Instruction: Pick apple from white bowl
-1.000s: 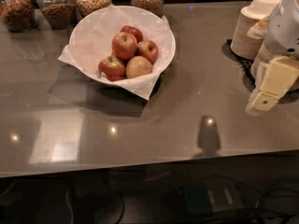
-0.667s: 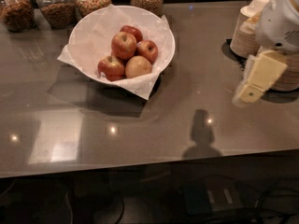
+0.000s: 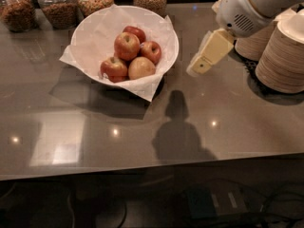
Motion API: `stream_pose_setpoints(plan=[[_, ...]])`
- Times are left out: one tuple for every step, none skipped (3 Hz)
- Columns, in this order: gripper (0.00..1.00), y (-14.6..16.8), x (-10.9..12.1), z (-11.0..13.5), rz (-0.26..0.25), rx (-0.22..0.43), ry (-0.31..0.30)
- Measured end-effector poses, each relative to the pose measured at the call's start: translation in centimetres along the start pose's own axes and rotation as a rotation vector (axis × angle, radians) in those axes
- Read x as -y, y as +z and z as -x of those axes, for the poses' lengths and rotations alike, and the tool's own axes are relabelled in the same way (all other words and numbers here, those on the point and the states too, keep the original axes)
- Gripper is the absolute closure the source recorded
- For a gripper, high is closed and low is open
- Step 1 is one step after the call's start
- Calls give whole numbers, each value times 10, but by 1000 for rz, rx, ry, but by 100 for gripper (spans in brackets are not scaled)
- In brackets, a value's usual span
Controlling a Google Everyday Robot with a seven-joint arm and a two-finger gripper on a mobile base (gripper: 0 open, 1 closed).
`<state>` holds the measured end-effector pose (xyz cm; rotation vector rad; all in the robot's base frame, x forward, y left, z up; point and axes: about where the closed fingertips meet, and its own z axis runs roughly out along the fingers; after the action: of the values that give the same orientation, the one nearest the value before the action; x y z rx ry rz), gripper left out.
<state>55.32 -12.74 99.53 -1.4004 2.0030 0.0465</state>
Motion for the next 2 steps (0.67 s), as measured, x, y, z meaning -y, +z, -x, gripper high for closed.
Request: stream_pose_setpoints(plan=[[0,20,15,30,-22,88,18],[0,45,20,61,-3,167,11]])
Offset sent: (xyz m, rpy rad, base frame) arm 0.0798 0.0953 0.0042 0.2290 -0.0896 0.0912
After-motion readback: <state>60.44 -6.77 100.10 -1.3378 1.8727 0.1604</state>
